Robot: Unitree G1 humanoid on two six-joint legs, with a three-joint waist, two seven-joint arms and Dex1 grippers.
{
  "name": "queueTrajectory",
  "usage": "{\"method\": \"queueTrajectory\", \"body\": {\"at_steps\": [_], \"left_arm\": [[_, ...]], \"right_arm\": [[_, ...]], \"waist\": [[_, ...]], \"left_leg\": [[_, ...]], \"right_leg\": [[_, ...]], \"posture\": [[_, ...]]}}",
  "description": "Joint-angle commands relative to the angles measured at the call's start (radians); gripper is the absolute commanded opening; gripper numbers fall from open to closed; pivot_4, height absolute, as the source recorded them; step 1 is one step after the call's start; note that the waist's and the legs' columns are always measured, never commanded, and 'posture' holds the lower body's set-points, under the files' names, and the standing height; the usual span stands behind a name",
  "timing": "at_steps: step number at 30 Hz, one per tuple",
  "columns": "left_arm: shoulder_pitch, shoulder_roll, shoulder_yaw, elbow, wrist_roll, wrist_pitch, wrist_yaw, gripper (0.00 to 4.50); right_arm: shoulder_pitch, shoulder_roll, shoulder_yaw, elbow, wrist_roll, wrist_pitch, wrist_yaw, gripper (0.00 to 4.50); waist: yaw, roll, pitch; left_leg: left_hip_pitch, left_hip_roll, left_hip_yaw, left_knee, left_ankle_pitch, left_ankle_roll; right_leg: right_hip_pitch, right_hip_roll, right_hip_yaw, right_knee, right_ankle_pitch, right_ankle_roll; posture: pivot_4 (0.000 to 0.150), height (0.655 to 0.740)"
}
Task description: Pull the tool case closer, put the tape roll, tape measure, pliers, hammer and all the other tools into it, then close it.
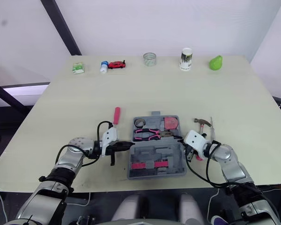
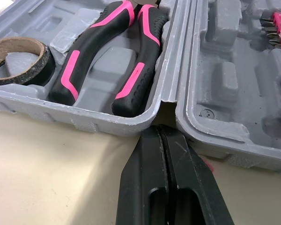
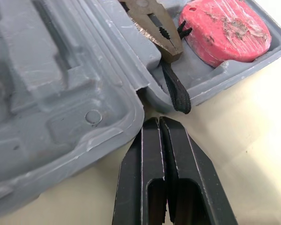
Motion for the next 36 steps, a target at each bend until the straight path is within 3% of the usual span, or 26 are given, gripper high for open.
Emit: {"method": "queueTrajectory", "body": {"at_steps": [1, 10, 16, 24, 25, 26, 29, 32, 34, 36], "left_arm": [[0.014, 0.036, 0.024, 0.002, 0.003, 0.014, 0.024, 0.00], [0.063, 0.091, 0.080, -0.090, -0.070, 0.064, 0.011, 0.00], [0.251, 0.163, 0.236, -0.412, -0.308, 0.251, -0.050, 0.00], [0.467, 0.197, 0.484, -0.540, -0.424, 0.357, 0.070, 0.00], [0.504, 0.199, 0.514, -0.547, -0.431, 0.359, 0.078, 0.51], [0.527, 0.199, 0.532, -0.554, -0.436, 0.361, 0.083, 0.55], [0.616, 0.194, 0.600, -0.559, -0.432, 0.344, 0.110, 1.29], [0.693, 0.183, 0.666, -0.561, -0.439, 0.335, 0.138, 2.69], [0.738, 0.172, 0.696, -0.574, -0.447, 0.336, 0.150, 3.73], [0.786, 0.164, 0.725, -0.572, -0.450, 0.329, 0.150, 4.50]], "right_arm": [[0.014, -0.018, -0.020, -0.049, 0.025, 0.005, 0.008, 0.07], [0.071, -0.059, -0.095, -0.131, 0.122, 0.007, 0.024, 0.07], [0.173, -0.096, -0.299, -0.252, 0.365, 0.047, 0.086, 0.07], [0.290, -0.129, -0.541, -0.136, 0.467, -0.027, 0.082, 0.07], [0.305, -0.134, -0.574, -0.114, 0.490, -0.035, 0.095, 0.00], [0.314, -0.137, -0.594, -0.100, 0.504, -0.038, 0.105, 0.00], [0.358, -0.161, -0.662, -0.043, 0.539, -0.053, 0.149, 0.00], [0.407, -0.181, -0.721, 0.019, 0.555, -0.080, 0.183, 1.30], [0.438, -0.188, -0.751, 0.046, 0.569, -0.091, 0.209, 2.36], [0.472, -0.192, -0.785, 0.075, 0.583, -0.104, 0.230, 3.42]], "waist": [[-0.001, 0.000, 0.000], [-0.004, 0.000, 0.001], [-0.001, 0.000, 0.003], [0.000, 0.001, 0.003], [-0.001, 0.001, 0.003], [-0.003, 0.001, 0.003], [-0.002, 0.001, 0.003], [-0.001, 0.001, 0.003], [0.001, 0.000, 0.003], [0.001, 0.000, 0.003]], "left_leg": [[0.000, 0.000, 0.000, 0.000, 0.000, 0.000], [0.000, 0.001, 0.000, 0.000, 0.000, 0.000], [-0.005, 0.001, -0.001, -0.002, 0.000, 0.000], [-0.003, -0.001, -0.002, -0.005, 0.000, 0.000], [-0.003, -0.001, -0.002, -0.005, 0.000, 0.000], [-0.002, -0.001, -0.001, -0.007, 0.000, 0.000], [-0.002, -0.001, 0.000, -0.010, 0.000, 0.000], [-0.001, -0.001, 0.000, -0.010, 0.000, 0.000], [-0.001, -0.001, 0.000, -0.010, 0.000, 0.000], [-0.001, -0.001, 0.001, -0.010, 0.000, 0.000]], "right_leg": [[0.000, 0.000, 0.000, 0.000, 0.000, 0.000], [0.000, 0.000, 0.000, 0.000, 0.000, 0.000], [-0.003, -0.006, -0.002, -0.002, 0.000, 0.000], [-0.002, -0.015, -0.002, -0.003, 0.000, 0.000], [-0.002, -0.015, -0.002, -0.003, 0.000, 0.000], [-0.002, -0.015, -0.002, -0.004, 0.000, 0.000], [-0.002, -0.015, -0.002, -0.006, 0.000, 0.000], [-0.002, -0.015, 0.000, -0.006, 0.000, -0.001], [-0.002, -0.016, 0.000, -0.006, -0.002, -0.003], [-0.001, -0.016, 0.000, -0.007, -0.002, -0.004]], "posture": [[0.150, 0.7400], [0.150, 0.7400], [0.150, 0.7400], [0.150, 0.7400], [0.150, 0.7400], [0.150, 0.7400], [0.150, 0.7400], [0.150, 0.7400], [0.150, 0.7400], [0.150, 0.7400]]}}
